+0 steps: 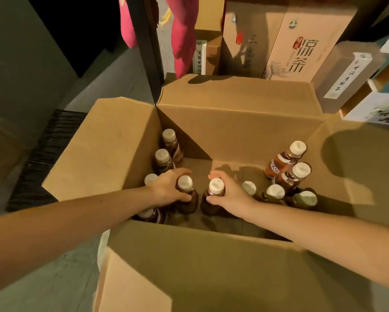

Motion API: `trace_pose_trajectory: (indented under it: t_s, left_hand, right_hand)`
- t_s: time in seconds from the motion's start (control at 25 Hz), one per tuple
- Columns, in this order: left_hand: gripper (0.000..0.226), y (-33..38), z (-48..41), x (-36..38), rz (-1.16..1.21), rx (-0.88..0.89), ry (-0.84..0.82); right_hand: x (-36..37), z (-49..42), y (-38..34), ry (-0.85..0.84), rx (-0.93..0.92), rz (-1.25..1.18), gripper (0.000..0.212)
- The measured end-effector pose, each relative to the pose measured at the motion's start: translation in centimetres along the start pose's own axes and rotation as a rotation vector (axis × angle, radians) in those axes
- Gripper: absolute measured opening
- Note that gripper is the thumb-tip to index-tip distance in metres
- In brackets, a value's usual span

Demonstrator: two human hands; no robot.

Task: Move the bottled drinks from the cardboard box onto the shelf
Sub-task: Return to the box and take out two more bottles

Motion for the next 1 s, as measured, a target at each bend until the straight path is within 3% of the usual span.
trace_pose_trajectory:
  t_s: [0.24, 0.44, 0.68, 0.8, 0.88, 1.0]
  left_hand:
    - [0.052, -0.7, -0.9, 1.0, 0.215, -0.068, -0.04]
    - [0.058, -1.7, -1.3, 1.7, 0.21, -0.119, -0.077]
    - [0.052, -1.2, -1.3, 1.5, 0.132, -0.109, 0.043]
    - [0.054, -0.4, -0.6, 0.7, 0.132, -0.071, 0.038]
    - [0.046, 1.0, 0.7, -0.6, 0.197, -0.011, 0.077]
    - [0.027, 3.0, 4.1, -3.1, 0.494, 0.061, 0.229]
  right_hand:
    - [0.0, -0.5, 0.5, -0.05, -0.111, 0.034, 0.053]
    - [0.8, -0.6, 1.2, -0.133, -0.066, 0.079, 0.045]
    - [0.7, -0.7, 0.5, 0.034, 0.067, -0.074, 0.032]
    - [0.2, -0.2, -1.1, 0.086, 0.045, -0.017, 0.021]
    - [-0.5, 0.6, -2.5, 0.139, 0.023, -0.036, 0.022]
    - [-2.0, 1.8, -5.4, 0.15, -0.024, -0.152, 0.042]
Point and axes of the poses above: each hand's wrist, its own z-axis away from the middle knuckle, its own x-axis out of the palm, y = z × x, the point moved 4 cm from there along -z, towards the middle knuckle, and after that the axes turned 1 degree about -y, right-handed, at the moved point
